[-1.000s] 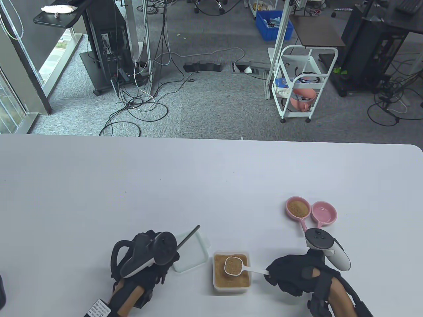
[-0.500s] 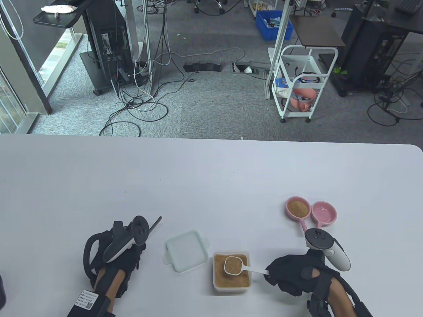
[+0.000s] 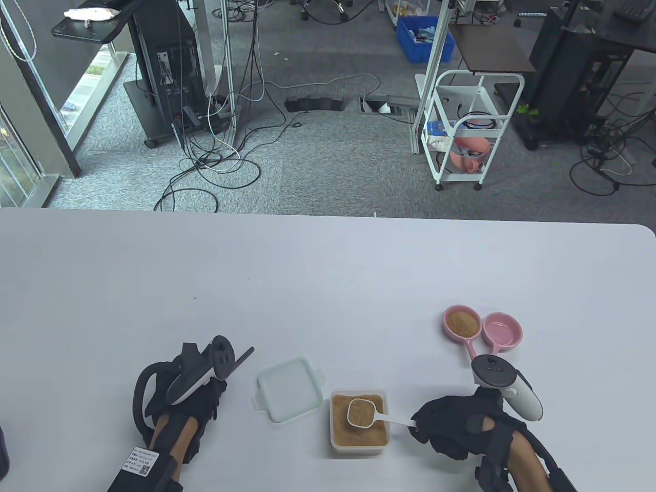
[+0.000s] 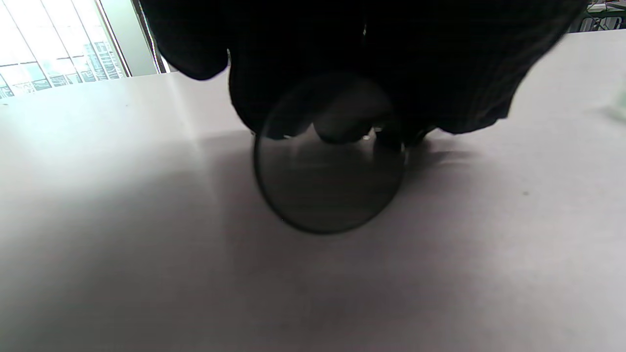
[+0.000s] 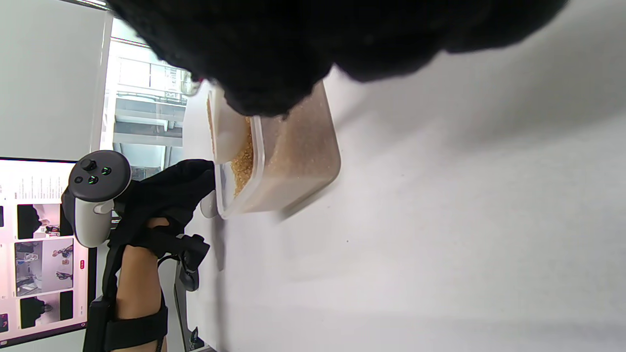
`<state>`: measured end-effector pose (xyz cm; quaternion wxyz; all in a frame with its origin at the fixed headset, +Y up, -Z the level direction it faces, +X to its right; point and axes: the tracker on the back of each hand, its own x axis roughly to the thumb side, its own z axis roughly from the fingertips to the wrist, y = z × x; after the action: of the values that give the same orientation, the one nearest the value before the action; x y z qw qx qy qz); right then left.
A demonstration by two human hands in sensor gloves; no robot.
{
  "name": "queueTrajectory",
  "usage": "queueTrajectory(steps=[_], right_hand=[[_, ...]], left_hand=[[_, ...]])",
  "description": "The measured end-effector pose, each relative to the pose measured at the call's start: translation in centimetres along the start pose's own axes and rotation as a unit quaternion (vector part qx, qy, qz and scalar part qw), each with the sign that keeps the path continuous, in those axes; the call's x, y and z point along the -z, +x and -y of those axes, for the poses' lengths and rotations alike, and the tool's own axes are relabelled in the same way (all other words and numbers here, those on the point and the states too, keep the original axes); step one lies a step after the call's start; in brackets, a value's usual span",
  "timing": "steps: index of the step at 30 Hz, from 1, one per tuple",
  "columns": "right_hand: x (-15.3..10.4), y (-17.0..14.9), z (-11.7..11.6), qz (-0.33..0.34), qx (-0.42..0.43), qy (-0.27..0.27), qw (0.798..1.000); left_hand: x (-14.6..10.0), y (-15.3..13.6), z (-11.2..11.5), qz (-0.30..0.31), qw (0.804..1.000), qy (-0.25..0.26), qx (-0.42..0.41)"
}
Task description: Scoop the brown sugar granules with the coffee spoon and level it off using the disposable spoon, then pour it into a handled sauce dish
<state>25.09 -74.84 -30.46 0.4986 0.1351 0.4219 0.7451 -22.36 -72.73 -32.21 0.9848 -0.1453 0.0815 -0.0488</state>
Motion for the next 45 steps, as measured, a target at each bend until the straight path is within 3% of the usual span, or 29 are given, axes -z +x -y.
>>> queueTrajectory(steps=[26, 34, 39, 45], right_hand=[[0.0, 0.0, -0.1, 0.0, -0.001, 0.0, 1.0], [-0.1, 0.1, 0.0, 0.005, 0.004, -0.001, 1.0], [-0.2, 0.1, 0.1, 0.008, 0.006, -0.002, 1.0], [-0.3, 0.1, 0.2, 0.008, 0.007, -0.003, 1.0]], left_hand=[[-0.2, -0.4, -0.3, -0.015, 1.0, 0.01, 0.008], [-1.0, 0.3, -1.1, 0.002, 0.999, 0.048, 0.003], [-2.2, 1.3, -1.9, 0.035, 0.994, 0.097, -0.018], [-3.7, 3.0, -2.3, 0.15, 0.976, 0.102, -0.123]])
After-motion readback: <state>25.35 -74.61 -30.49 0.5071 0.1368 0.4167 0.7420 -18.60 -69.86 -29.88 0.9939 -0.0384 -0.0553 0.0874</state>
